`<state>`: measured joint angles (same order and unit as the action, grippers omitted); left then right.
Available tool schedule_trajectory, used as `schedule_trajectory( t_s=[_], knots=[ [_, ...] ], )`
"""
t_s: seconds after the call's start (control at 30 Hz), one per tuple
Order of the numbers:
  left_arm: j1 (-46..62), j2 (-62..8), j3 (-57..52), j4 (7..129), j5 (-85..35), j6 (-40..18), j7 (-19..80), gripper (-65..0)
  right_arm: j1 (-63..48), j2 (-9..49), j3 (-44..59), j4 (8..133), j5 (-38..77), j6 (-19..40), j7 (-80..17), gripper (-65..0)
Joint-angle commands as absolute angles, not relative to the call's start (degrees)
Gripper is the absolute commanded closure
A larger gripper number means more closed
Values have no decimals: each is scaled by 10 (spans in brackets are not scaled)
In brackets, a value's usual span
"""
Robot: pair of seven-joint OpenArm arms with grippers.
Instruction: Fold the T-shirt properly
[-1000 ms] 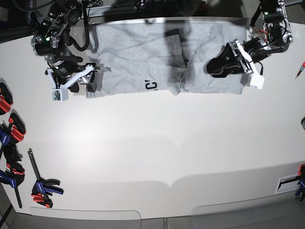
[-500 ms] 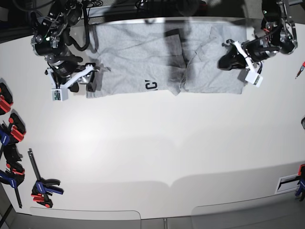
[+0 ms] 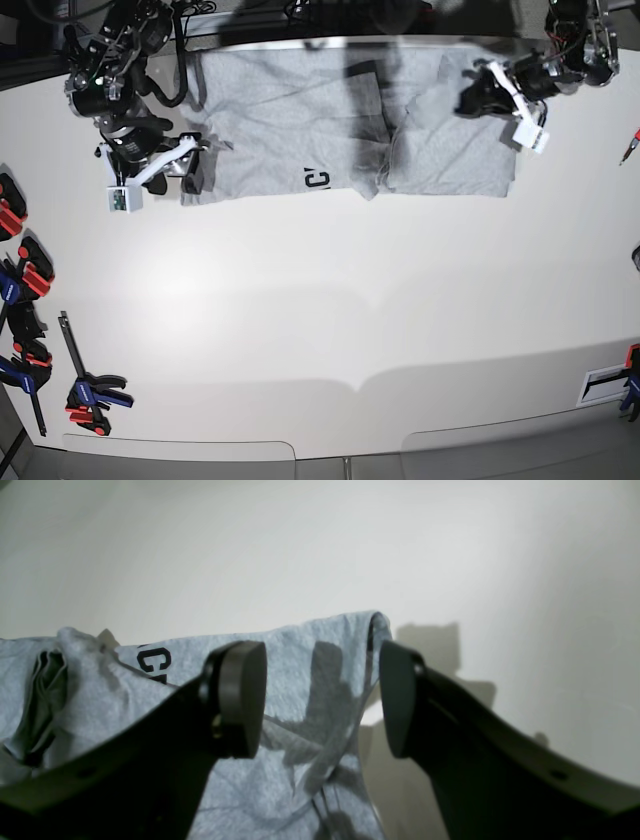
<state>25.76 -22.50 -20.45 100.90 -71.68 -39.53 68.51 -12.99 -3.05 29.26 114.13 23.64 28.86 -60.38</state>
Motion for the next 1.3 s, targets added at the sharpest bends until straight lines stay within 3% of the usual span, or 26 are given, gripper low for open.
schedule_trajectory(
  t_s=[0.0, 0.13, 0.3, 0.57, 0.7, 0.83, 1.27],
  knots=[
    [256, -225, -203, 1018, -758, -400, 699, 0, -124, -29, 292, 1152, 245, 290, -586, -336],
    [255, -221, -187, 1018, -843, -400, 740, 0, -124, -29, 292, 1152, 245, 290, -583, -336],
    [252, -221, -187, 1018, -850, -400, 742, 0, -124, -24, 294, 1152, 234, 290, -580, -336],
    [250, -238, -187, 1018, -842, -400, 741, 0, -135, 52, 336, 1112, 187, 278, -564, -388],
    [241, -240, -187, 1018, -841, -400, 740, 0, -132, 61, 345, 1057, 268, 267, -585, -388],
    [233, -240, -187, 1018, -841, -400, 739, 0, -128, 60, 345, 997, 371, 309, -626, -388],
    [233, -240, -187, 1018, -841, -400, 740, 0, -129, 56, 301, 893, 409, 328, -663, -388]
  ],
)
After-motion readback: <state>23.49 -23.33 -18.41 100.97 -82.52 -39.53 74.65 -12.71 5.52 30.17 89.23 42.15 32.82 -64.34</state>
